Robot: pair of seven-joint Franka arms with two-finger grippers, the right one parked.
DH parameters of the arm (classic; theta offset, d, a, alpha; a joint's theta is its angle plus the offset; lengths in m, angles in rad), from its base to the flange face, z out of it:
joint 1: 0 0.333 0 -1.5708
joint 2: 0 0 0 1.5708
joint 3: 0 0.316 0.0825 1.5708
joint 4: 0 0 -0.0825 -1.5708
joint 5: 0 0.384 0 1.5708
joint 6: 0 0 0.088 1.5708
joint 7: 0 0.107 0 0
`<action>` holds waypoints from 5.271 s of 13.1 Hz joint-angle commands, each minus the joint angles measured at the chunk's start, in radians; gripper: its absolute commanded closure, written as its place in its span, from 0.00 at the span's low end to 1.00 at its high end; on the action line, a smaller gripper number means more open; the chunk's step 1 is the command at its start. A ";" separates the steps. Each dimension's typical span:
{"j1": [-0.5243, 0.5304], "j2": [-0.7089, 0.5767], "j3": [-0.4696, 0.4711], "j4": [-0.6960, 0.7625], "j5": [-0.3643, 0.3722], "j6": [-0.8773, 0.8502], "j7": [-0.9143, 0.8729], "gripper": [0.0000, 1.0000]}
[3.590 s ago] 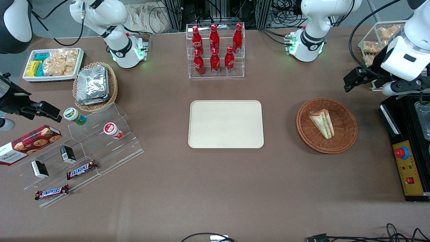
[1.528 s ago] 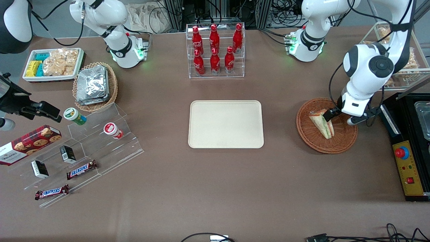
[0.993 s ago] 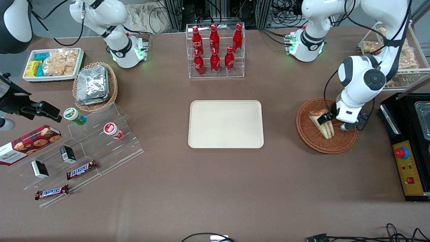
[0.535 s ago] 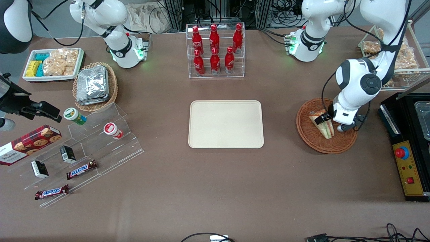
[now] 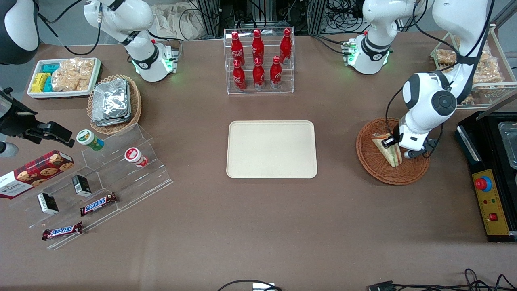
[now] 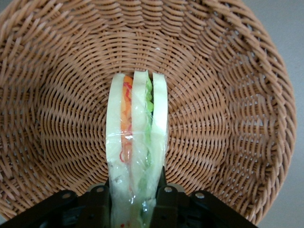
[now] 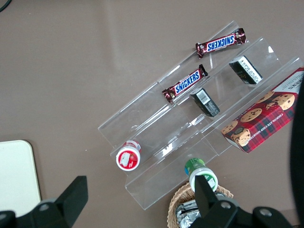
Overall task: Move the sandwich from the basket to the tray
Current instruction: 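Lift the sandwich out of the basket with the left gripper, then carry the sandwich over the tray and lower it, then open the left gripper to release the sandwich on the tray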
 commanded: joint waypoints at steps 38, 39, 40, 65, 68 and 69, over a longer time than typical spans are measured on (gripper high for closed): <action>-0.004 0.474 -0.717 0.588 0.468 -0.442 -0.469 1.00; -0.004 0.510 -0.716 0.587 0.505 -0.434 -0.472 1.00; -0.004 0.527 -0.710 0.587 0.525 -0.423 -0.476 1.00; 0.047 0.425 -0.825 1.108 0.499 -1.029 -0.327 0.00; 0.165 0.405 -0.826 1.153 0.498 -1.064 -0.095 0.00; 0.209 0.400 -0.829 1.156 0.487 -1.064 -0.073 0.00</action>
